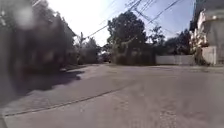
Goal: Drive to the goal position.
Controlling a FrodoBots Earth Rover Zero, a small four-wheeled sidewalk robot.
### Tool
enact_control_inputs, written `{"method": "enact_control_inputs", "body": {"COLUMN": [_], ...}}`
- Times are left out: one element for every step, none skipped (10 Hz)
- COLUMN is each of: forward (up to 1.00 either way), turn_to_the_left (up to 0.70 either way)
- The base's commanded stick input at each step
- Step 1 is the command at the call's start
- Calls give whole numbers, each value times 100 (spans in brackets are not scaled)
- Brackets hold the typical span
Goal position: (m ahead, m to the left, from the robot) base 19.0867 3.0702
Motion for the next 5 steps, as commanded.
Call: {"method": "enact_control_inputs", "body": {"forward": [100, 100, 100, 100, 100], "turn_to_the_left": [21, 6, 0, 0, 0]}}
